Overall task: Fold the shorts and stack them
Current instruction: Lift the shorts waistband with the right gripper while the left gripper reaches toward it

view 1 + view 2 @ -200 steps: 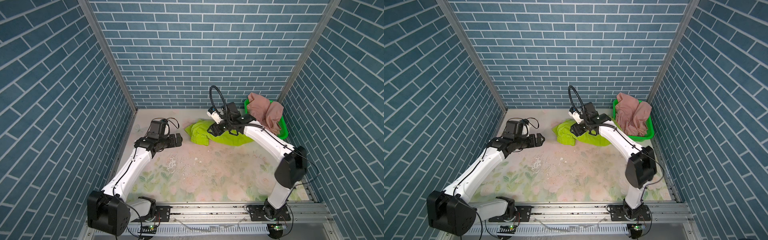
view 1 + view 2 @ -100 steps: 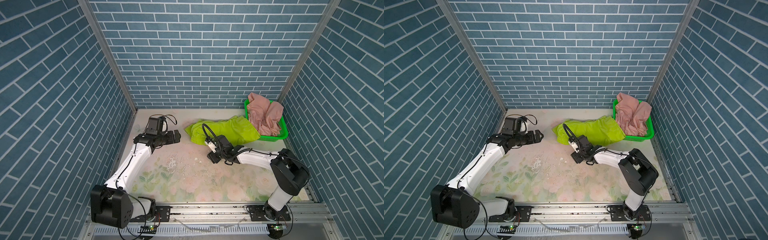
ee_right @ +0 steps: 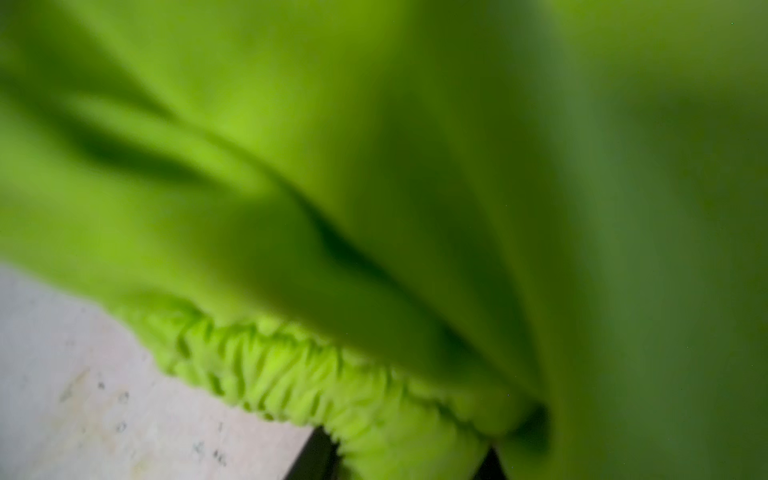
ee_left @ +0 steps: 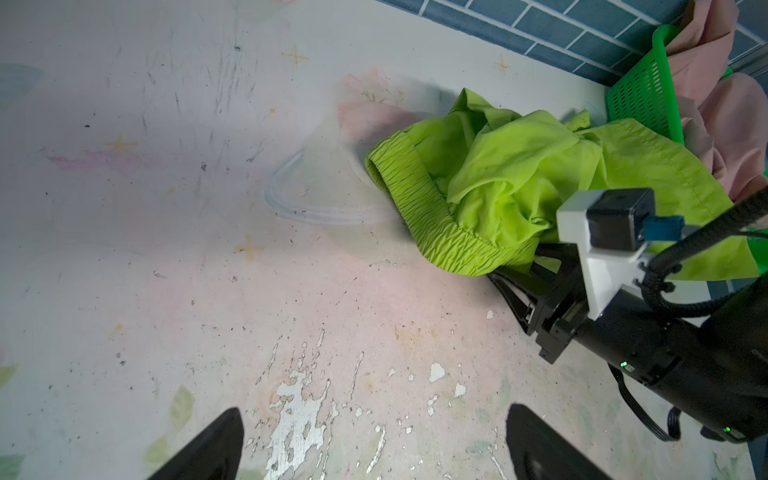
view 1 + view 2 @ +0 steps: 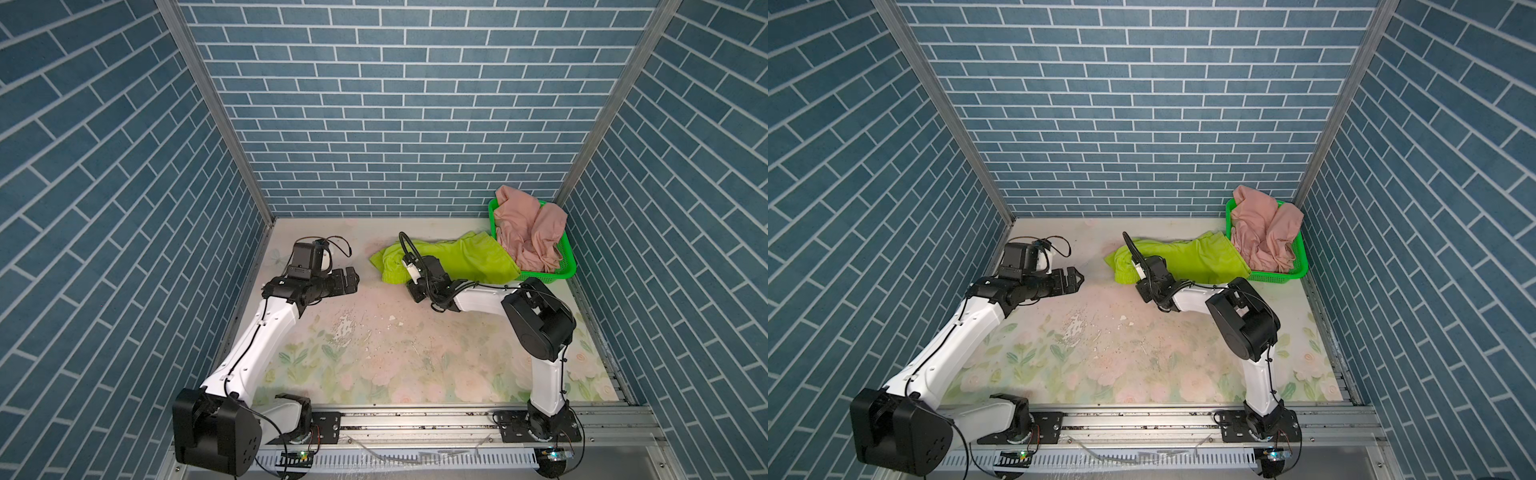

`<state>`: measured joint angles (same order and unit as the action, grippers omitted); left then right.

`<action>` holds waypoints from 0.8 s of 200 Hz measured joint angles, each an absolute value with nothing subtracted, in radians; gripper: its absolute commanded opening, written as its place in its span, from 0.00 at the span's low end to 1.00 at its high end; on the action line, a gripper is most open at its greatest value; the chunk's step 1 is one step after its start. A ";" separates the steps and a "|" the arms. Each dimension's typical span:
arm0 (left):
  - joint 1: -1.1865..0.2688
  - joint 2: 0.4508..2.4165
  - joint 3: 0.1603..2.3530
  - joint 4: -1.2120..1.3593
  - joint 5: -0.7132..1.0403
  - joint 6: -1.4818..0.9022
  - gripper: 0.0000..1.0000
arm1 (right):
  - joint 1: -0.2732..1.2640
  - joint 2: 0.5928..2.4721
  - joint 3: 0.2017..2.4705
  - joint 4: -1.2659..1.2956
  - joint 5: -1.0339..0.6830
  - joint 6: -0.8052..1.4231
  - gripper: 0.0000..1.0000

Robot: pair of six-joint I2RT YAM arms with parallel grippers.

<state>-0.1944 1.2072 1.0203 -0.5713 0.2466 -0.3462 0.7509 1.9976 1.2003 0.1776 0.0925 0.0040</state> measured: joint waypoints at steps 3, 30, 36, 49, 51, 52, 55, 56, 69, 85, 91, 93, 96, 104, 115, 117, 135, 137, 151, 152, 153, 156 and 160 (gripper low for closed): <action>-0.194 1.207 1.020 -0.572 0.246 -0.346 1.00 | 0.750 1.999 1.206 0.171 0.093 0.006 0.00; -0.183 1.207 1.020 -0.571 0.239 -0.342 1.00 | 0.743 1.999 1.296 0.024 0.064 0.011 0.00; -0.180 1.207 1.020 -0.571 0.239 -0.341 1.00 | 0.743 1.998 1.331 -0.035 0.047 0.012 0.00; -0.168 1.208 1.020 -0.570 0.236 -0.342 1.00 | 0.744 1.995 1.419 -0.170 -0.001 0.012 0.00; -0.167 1.208 1.020 -0.570 0.236 -0.342 1.00 | 0.744 1.993 1.432 -0.191 -0.013 0.013 0.00; -0.166 1.209 1.020 -0.569 0.236 -0.342 1.00 | 0.744 1.991 1.443 -0.206 -0.020 0.013 0.00; -0.163 1.210 1.020 -0.569 0.238 -0.343 1.00 | 0.744 1.991 1.457 -0.229 -0.028 0.013 0.00; -0.161 1.211 1.020 -0.569 0.239 -0.343 1.00 | 0.744 1.989 1.470 -0.250 -0.036 0.014 0.00; -0.147 1.221 1.020 -0.559 0.256 -0.346 1.00 | 0.744 1.979 1.578 -0.410 -0.106 0.017 0.00; -0.120 1.237 1.020 -0.548 0.283 -0.349 1.00 | 0.752 1.968 1.743 -0.605 -0.189 0.019 0.00; -0.108 1.240 1.020 -0.546 0.293 -0.350 1.00 | 0.757 1.965 1.797 -0.662 -0.209 0.019 0.00; -0.102 1.240 1.020 -0.546 0.295 -0.350 1.00 | 0.760 1.964 1.813 -0.679 -0.216 0.019 0.00; -0.096 1.240 1.020 -0.546 0.302 -0.350 1.00 | 0.765 1.963 1.852 -0.717 -0.226 0.019 0.00; -0.070 1.240 1.021 -0.547 0.316 -0.352 1.00 | 0.781 1.962 1.933 -0.788 -0.249 0.019 0.00; -0.027 1.235 1.021 -0.545 0.332 -0.355 1.00 | 0.814 1.962 2.051 -0.884 -0.282 0.018 0.00; -0.018 1.234 1.021 -0.545 0.336 -0.356 1.00 | 0.818 1.963 2.068 -0.896 -0.287 0.018 0.00; 0.040 1.217 1.020 -0.542 0.352 -0.369 1.00 | 0.871 1.979 2.253 -1.020 -0.351 0.018 0.00; 0.045 1.216 1.020 -0.541 0.355 -0.371 1.00 | 0.874 1.982 2.272 -1.031 -0.359 0.018 0.00; 0.068 1.199 1.016 -0.527 0.374 -0.385 1.00 | 0.905 2.012 2.415 -1.100 -0.405 0.018 0.00; 0.068 1.198 1.016 -0.526 0.376 -0.386 1.00 | 0.907 2.013 2.422 -1.103 -0.408 0.018 0.00; 0.069 1.197 1.015 -0.525 0.377 -0.387 1.00 | 0.908 2.014 2.428 -1.105 -0.409 0.018 0.00; 0.070 1.195 1.012 -0.518 0.385 -0.390 1.00 | 0.911 2.021 2.453 -1.115 -0.413 0.018 0.00; 0.071 1.192 1.007 -0.509 0.396 -0.394 1.00 | 0.913 2.025 2.470 -1.124 -0.415 0.018 0.00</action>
<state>0.0708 1.1915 1.0069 -0.5095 0.3958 -0.3943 0.9134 2.0247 2.4702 -1.1240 -0.4149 0.0177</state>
